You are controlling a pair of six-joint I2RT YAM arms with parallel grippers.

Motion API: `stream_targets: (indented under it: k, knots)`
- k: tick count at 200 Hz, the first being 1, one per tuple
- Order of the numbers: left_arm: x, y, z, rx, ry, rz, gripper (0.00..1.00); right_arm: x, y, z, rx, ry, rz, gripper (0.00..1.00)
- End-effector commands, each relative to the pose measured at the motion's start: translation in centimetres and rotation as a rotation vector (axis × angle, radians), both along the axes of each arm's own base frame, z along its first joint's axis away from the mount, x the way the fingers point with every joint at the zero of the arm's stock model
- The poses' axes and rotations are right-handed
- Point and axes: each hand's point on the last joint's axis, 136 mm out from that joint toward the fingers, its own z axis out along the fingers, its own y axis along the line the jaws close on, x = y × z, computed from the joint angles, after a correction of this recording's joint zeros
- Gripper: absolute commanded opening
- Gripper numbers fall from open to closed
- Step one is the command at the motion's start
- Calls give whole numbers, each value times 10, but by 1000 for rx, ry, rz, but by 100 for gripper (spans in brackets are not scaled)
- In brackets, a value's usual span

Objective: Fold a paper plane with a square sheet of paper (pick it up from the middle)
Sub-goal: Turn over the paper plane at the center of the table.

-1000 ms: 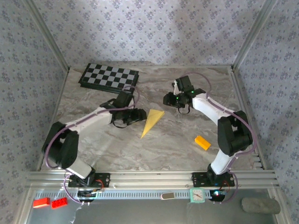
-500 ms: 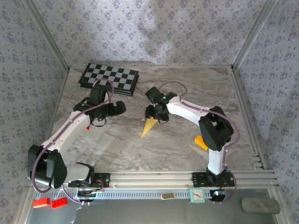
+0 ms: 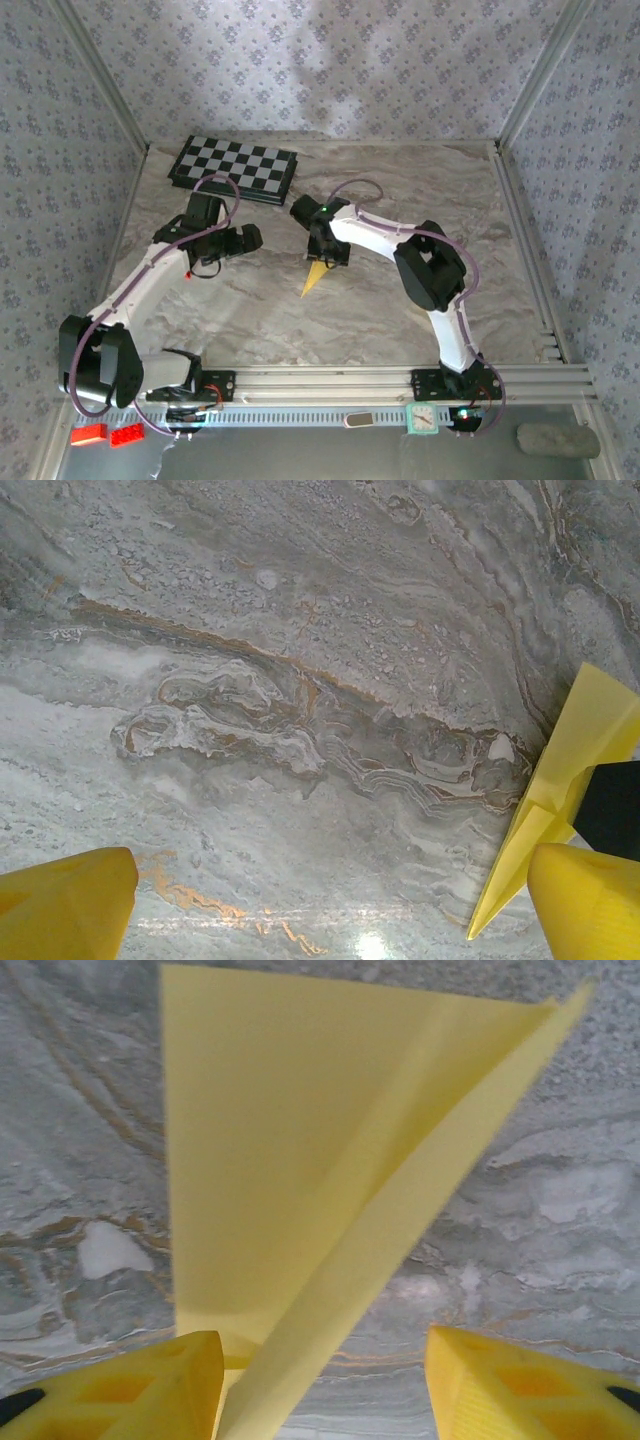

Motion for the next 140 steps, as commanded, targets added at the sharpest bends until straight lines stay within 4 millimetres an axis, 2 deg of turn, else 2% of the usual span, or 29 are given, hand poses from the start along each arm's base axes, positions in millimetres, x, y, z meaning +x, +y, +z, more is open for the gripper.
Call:
stream_targets:
  k: [1, 56, 92, 140]
  knots:
    - [-4, 1, -2, -3, 10, -11, 100, -4, -13, 5, -73, 2, -37, 54]
    - [-3, 0, -4, -17, 18, -3, 100, -6, -15, 0, -51, 13, -78, 42]
    - [-2, -1, -5, -24, 25, 6, 100, -5, -14, -1, -24, 12, -98, 30]
    - [-1, 0, -5, -39, 25, 38, 100, 3, -16, 13, 3, -40, -91, 5]
